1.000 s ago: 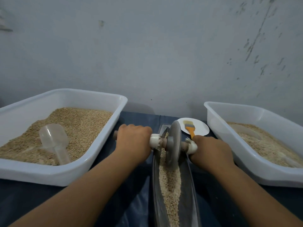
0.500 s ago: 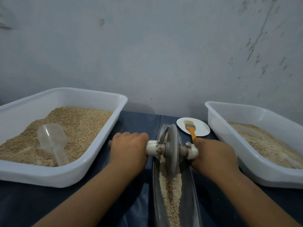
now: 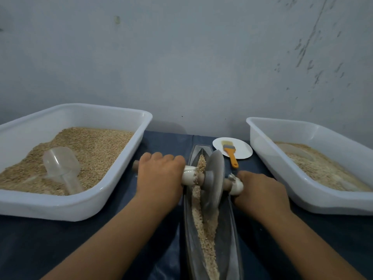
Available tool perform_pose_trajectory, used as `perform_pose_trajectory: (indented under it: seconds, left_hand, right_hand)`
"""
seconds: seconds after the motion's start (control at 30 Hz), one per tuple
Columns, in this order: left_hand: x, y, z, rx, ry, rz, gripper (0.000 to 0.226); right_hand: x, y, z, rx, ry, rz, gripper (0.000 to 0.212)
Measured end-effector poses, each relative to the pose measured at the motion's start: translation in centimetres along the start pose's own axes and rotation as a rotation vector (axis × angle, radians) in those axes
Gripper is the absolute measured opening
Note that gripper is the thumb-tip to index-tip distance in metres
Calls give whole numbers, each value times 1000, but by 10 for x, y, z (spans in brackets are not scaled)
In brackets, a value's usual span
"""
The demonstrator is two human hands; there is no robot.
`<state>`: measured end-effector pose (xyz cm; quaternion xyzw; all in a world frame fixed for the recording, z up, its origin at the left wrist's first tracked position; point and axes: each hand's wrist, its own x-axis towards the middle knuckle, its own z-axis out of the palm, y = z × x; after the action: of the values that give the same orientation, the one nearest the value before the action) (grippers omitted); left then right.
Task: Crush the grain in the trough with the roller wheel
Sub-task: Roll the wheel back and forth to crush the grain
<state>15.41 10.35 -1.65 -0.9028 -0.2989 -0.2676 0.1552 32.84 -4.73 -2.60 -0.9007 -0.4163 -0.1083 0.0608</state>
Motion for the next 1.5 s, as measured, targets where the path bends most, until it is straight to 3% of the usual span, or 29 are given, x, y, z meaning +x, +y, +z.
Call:
perform_pose_trajectory:
  seconds: [0.2,0.53,0.87,1.07,1.13,1.23,1.37,1.5]
  left_hand:
    - [30,4,-3,8,-141,-18,23]
    - [-6,2,-15,-20,-155,-58,20]
    - [-51,7,-60,-30,-99,-3,17]
    - [-79,-4,-67,-104,-8,103,40]
    - [-74,-5,-58,-85,-56,59,40]
    - [-49,-1,-41,-20,-121,-47,22]
    - [-28,3,-41,-82,-238,-96,15]
    - [-66,3,-54,-64,-31,1,34]
  right_hand:
    - [22,-4,-12,78,-140,26,10]
    - [-14,-6,-18,28,-63,-16,15]
    - [-73,-4,-44,59,-87,-67,21]
    - [-89,-1,-54,-57,39,-150,20]
    - [-79,-7,-50,-63,22,-129,20]
    - [-50,-17,-46,-37,-74,-74,18]
    - [-35,-19,-46,-3,-107,-73,15]
    - [-71,-5,-41,-58,12,-90,23]
